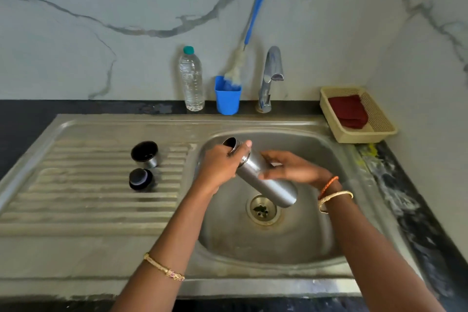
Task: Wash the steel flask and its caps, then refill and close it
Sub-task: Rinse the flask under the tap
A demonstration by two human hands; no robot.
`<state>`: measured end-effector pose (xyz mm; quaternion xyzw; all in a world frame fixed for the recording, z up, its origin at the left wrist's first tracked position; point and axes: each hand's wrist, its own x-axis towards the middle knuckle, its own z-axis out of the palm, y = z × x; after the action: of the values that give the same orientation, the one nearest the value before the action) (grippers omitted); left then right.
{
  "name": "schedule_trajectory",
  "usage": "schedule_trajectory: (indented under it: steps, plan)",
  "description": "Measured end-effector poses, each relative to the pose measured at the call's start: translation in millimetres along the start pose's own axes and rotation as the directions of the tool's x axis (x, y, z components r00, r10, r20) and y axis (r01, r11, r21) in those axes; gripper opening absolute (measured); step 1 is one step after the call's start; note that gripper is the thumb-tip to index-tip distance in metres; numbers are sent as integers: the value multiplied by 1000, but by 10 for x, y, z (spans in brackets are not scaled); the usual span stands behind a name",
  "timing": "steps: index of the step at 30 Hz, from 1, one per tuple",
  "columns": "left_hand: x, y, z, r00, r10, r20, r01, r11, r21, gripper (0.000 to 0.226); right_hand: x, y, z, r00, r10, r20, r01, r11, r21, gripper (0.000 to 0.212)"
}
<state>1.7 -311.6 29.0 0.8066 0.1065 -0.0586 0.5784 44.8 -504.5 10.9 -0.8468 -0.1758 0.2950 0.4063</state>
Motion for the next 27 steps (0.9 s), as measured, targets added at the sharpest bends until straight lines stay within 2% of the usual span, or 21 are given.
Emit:
schedule_trajectory:
  steps: [2, 4, 6, 9, 12, 15, 17, 19, 22, 27]
  plan:
    - [104, -5, 115, 996, -84, -15, 82, 992, -92, 42, 120, 102, -265, 996, 54, -72, -30, 951, 306, 38]
    - [175, -7, 184, 989, -147, 22, 148, 977, -153, 36, 362, 211, -529, 967, 190, -170, -38, 766, 642, 39]
    - [289, 17, 290, 981, -188, 43, 193, 966, -174, 35, 685, 312, -807, 945, 294, -141, -62, 585, 808, 45]
    - [403, -52, 350, 982, -188, 15, 188, 967, -174, 33, 1060, 258, -982, 925, 369, -93, -76, 417, 906, 53]
    - [537, -139, 401, 983, -171, -66, 154, 965, -210, 30, 1290, 81, -962, 942, 324, -90, -8, 288, 958, 59]
    - [786, -202, 472, 974, -213, -79, 194, 960, -200, 33, 1502, 75, -930, 954, 293, -72, 55, 64, 996, 36]
    - [940, -240, 512, 971, -231, -63, 217, 961, -174, 38, 1562, 111, -949, 958, 277, -72, 80, -17, 997, 26]
    - [1058, -262, 556, 972, -231, -50, 223, 966, -133, 41, 1578, 149, -964, 960, 269, -78, 93, -41, 995, 22]
    - [1213, -278, 613, 971, -237, -16, 234, 968, -89, 41, 1596, 158, -964, 953, 288, -90, 99, -17, 995, 17]
    - [1317, -284, 655, 964, -261, 48, 265, 956, -123, 37, 1678, 97, -914, 914, 370, -168, 104, 187, 977, 15]
